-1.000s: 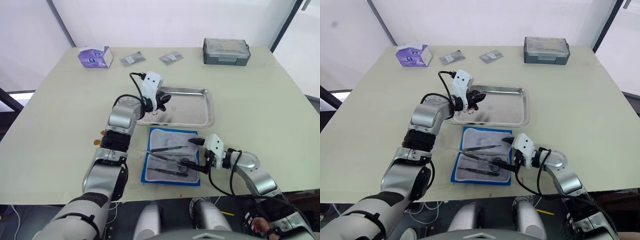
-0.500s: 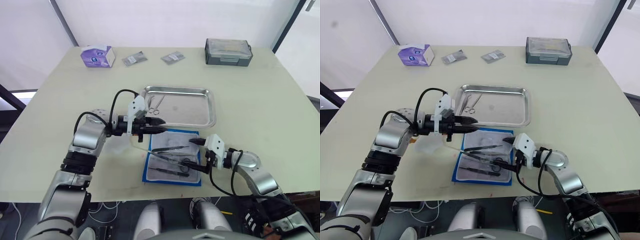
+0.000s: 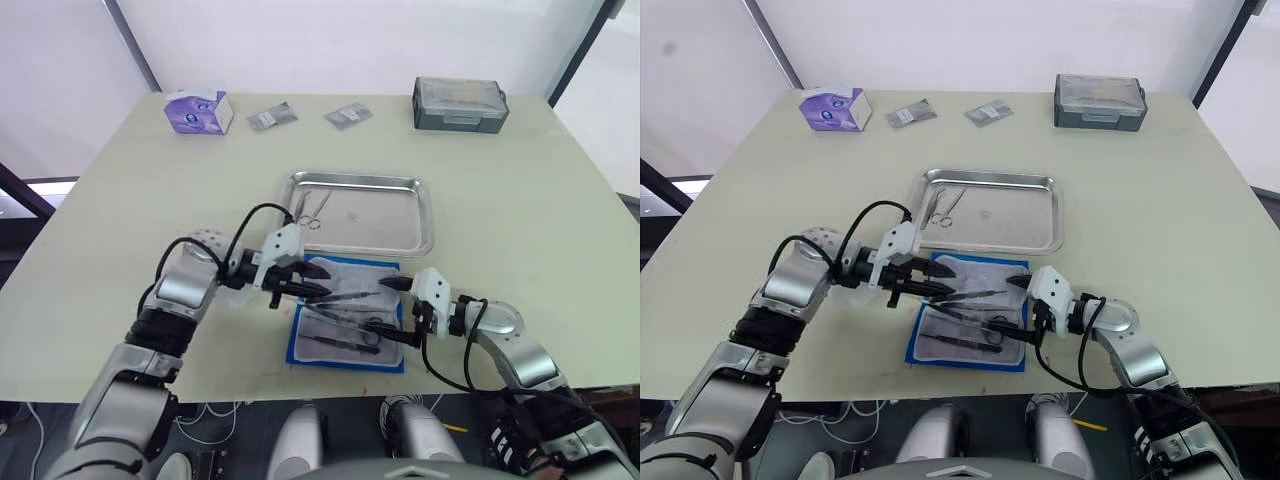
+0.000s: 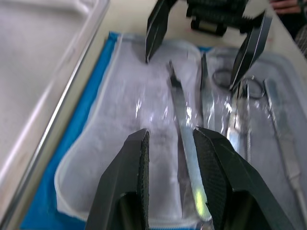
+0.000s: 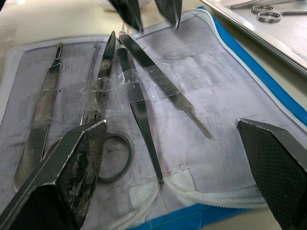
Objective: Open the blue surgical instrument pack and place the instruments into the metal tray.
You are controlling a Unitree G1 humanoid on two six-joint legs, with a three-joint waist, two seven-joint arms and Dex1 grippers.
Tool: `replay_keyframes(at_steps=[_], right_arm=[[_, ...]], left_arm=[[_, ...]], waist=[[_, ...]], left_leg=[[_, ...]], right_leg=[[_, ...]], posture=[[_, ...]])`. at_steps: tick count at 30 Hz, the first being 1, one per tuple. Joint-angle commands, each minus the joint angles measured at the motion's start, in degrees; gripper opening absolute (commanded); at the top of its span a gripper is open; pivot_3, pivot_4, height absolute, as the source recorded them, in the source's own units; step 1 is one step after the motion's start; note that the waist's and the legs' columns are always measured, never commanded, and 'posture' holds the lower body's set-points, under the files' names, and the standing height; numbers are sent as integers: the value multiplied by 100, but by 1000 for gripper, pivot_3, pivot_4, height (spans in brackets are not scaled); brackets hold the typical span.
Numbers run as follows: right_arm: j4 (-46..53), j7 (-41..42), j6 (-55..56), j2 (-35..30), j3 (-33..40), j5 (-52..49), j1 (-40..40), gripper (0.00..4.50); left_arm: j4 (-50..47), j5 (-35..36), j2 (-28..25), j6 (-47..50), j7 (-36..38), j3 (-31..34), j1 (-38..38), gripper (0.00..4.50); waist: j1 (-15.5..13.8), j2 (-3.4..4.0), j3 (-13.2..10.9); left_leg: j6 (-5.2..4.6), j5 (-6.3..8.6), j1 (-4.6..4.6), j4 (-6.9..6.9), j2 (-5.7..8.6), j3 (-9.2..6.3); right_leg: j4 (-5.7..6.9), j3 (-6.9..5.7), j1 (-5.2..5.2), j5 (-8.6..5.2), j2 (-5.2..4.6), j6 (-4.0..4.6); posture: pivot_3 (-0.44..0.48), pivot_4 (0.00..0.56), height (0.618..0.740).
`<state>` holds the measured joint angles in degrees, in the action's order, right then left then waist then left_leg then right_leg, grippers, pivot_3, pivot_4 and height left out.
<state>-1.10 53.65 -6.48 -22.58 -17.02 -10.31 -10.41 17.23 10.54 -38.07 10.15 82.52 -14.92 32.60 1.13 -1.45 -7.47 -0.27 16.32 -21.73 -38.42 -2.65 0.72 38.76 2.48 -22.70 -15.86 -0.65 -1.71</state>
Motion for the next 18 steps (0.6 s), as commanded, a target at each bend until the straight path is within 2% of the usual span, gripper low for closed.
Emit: replay_keyframes(at_steps=[1, 12, 18], right_arm=[[-591, 103, -248, -191, -223, 259, 266, 4500], [-518, 43, -273, -203, -199, 253, 350, 4500], [-515, 1, -269, -171, -201, 247, 346, 4500]], left_arm=[[186, -162, 3, -372, 134, -82, 153, 1535], [396, -451, -116, -832, 350, -211, 83, 1535], [719, -642, -3, -1069, 124, -210, 156, 1535]], waist=[[-20, 0, 0], [-26, 0, 0], [-32, 0, 1]], left_leg=[[0, 0, 0, 0, 0, 1], [0, 0, 0, 0, 0, 3], [0, 0, 2, 0, 0, 3]], right_leg=[[0, 0, 0, 0, 0, 0], [0, 2, 0, 0, 0, 0], [1, 2, 0, 0, 0, 0]], posture=[[0, 150, 731], [0, 150, 731], [0, 150, 731]])
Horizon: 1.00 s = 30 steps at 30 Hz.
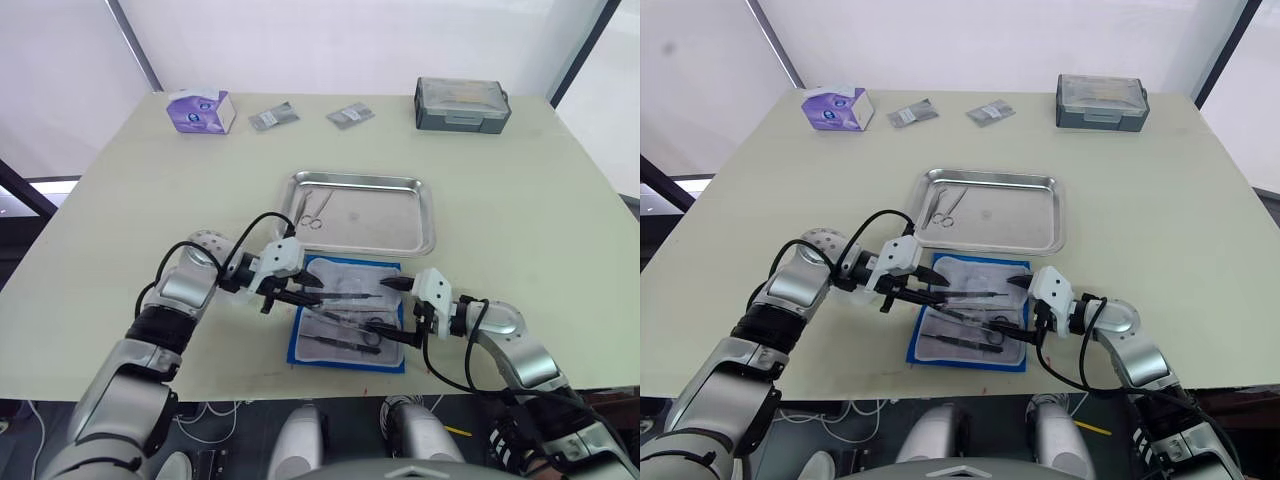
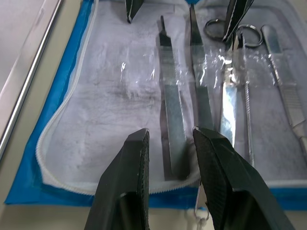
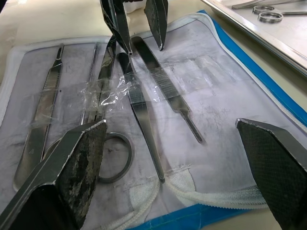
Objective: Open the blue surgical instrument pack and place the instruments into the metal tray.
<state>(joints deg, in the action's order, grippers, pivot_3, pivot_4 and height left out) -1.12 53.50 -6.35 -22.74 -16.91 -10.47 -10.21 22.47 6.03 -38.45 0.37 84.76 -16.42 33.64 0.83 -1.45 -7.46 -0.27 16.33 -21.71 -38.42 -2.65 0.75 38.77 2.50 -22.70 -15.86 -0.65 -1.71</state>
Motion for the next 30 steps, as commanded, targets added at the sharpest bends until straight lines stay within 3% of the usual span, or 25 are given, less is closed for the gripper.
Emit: replay_keyframes(at_steps=[1, 11, 16, 30], right_arm=[[-514, 15, -281, -154, -211, 262, 325, 4500], [-505, -3, -279, -159, -197, 257, 331, 4500], [-484, -6, -290, -168, -193, 250, 354, 4500], [-484, 31, -299, -181, -221, 255, 346, 4500]], left_arm=[[240, -204, 51, -120, -111, -63, 65, 1535], [325, -176, 91, -178, 206, -156, 82, 1535], [223, -138, 85, -126, 292, -126, 52, 35], [-169, 124, 82, 231, 283, 100, 291, 35]], waist=[[-3, -1, 1], [-2, 0, 1], [-2, 0, 1], [-2, 0, 1]], left_leg=[[0, 0, 0, 0, 0, 0], [0, 0, 1, 0, 0, 1], [0, 0, 0, 0, 0, 0], [0, 0, -1, 0, 0, -1]], right_leg=[[0, 0, 0, 0, 0, 0], [0, 0, 0, 0, 0, 0], [0, -1, 0, 0, 0, 0], [0, -1, 0, 0, 0, 0]], posture=[[0, 150, 731], [0, 150, 731], [0, 150, 731], [0, 150, 731]])
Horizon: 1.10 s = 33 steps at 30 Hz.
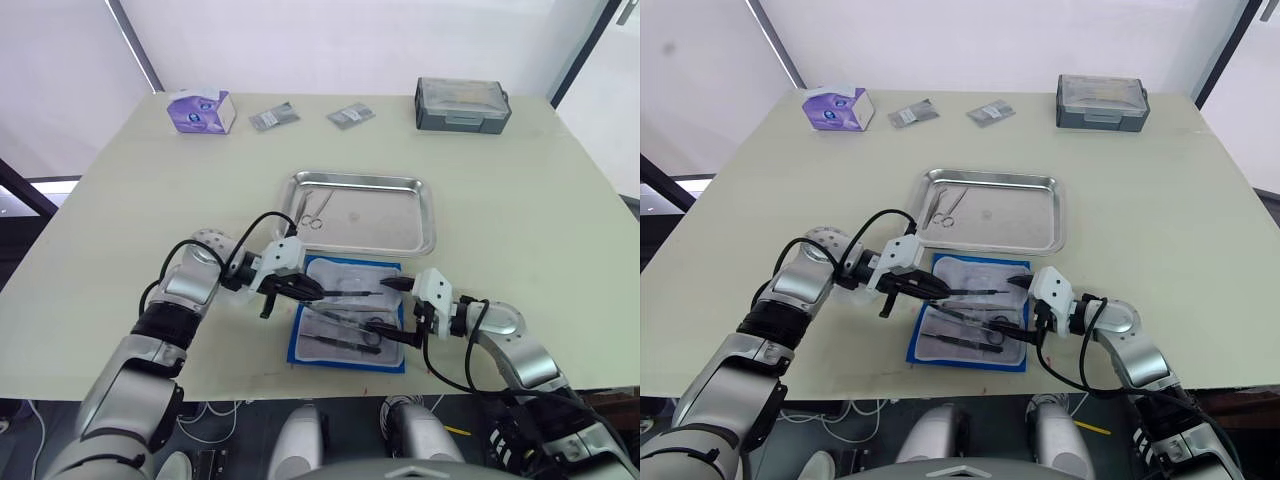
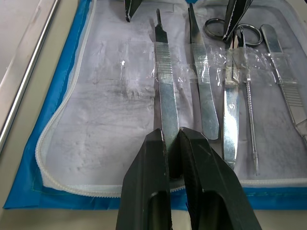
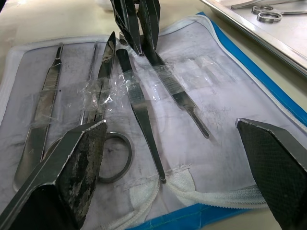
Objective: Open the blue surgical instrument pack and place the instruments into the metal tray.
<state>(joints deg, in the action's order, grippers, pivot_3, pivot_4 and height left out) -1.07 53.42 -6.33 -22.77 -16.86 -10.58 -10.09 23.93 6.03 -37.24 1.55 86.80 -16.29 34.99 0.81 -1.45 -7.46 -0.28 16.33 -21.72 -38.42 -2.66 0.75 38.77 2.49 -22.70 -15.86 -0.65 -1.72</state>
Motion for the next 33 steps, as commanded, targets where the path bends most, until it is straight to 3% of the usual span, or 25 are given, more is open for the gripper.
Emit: replay_keyframes(at_steps=[1, 13, 33], right_arm=[[-487, 40, -302, -179, -229, 266, 337, 4500], [-508, 38, -289, -163, -243, 267, 324, 4500], [-562, 45, -247, -137, -264, 277, 292, 4500]], left_arm=[[-374, 135, -57, 157, 91, 102, 179, 35], [-615, 258, -169, 366, 172, 261, 348, 35], [-1096, 233, -912, 1057, 523, 208, 521, 35]], waist=[[0, 0, 0], [1, 1, -5], [4, 3, -11]], left_leg=[[0, 0, 0, 0, 0, 0], [0, 0, -2, 0, 0, -1], [0, 0, -3, 0, -2, 0]], right_leg=[[0, 0, 0, 0, 0, 0], [0, 0, -1, 0, 1, 0], [1, 1, -4, 0, 3, 0]], posture=[[0, 150, 731], [0, 150, 731], [0, 150, 731]])
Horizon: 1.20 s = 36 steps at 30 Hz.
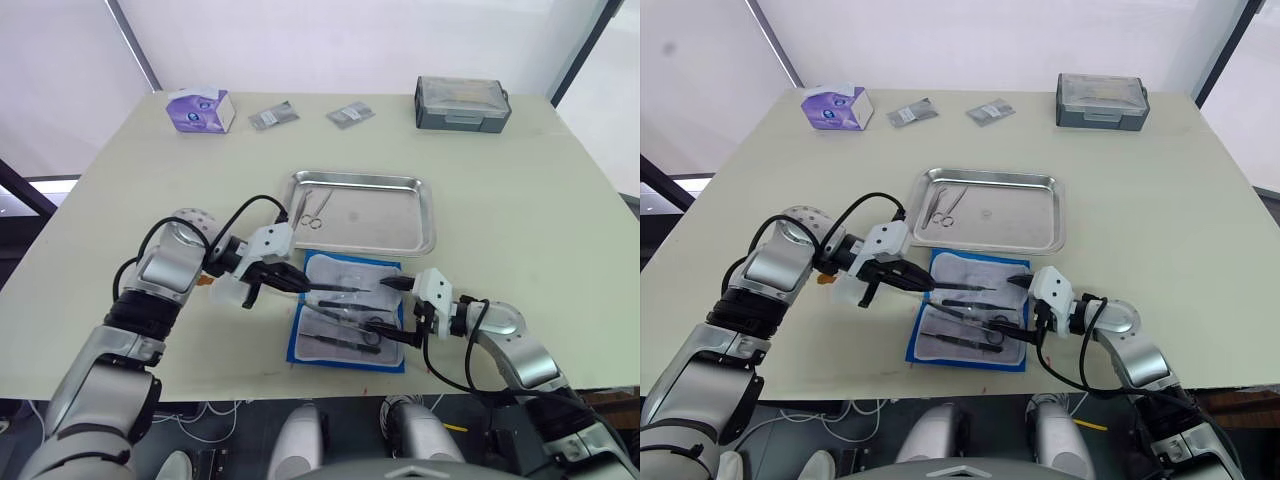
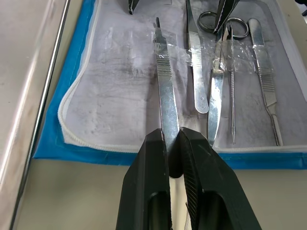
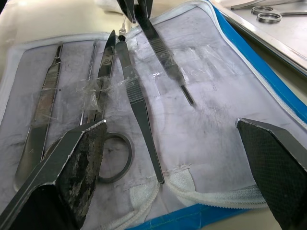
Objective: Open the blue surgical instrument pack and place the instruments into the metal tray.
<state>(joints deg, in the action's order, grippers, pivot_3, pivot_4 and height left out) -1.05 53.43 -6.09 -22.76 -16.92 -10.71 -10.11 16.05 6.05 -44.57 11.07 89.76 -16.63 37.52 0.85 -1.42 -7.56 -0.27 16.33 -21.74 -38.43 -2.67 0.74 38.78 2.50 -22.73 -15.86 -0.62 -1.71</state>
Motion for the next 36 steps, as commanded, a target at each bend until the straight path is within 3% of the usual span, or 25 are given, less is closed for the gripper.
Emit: replay_keyframes(at_steps=[1, 25, 29, 36], right_arm=[[-565, 44, -271, -136, -261, 290, 292, 4500], [-575, 47, -262, -134, -279, 296, 301, 4500], [-577, 52, -263, -134, -282, 294, 304, 4500], [-589, 72, -262, -148, -278, 292, 286, 4500]], left_arm=[[-324, 241, -212, 136, 237, 247, 277, 35], [-701, 1216, -1802, 260, 274, -2, -170, 35], [-715, 1314, -1533, 698, -10, 287, -58, 35], [-987, 1186, -529, 2134, -1680, 594, 384, 35]], waist=[[-1, 0, -1], [-5, 0, -2], [-5, -1, -1], [-7, -7, 2]], left_leg=[[0, 0, 0, 0, 0, 0], [0, 0, 2, 1, -4, 3], [0, 0, 2, 1, -4, 4], [0, 0, 1, 0, -4, 2]], right_leg=[[0, 0, 0, 0, 0, 0], [1, 1, -2, -3, 0, 3], [2, 0, -1, -3, 0, 3], [2, 0, 0, -3, 1, 2]], posture=[[0, 150, 731], [0, 150, 731], [0, 150, 731], [0, 150, 731]])
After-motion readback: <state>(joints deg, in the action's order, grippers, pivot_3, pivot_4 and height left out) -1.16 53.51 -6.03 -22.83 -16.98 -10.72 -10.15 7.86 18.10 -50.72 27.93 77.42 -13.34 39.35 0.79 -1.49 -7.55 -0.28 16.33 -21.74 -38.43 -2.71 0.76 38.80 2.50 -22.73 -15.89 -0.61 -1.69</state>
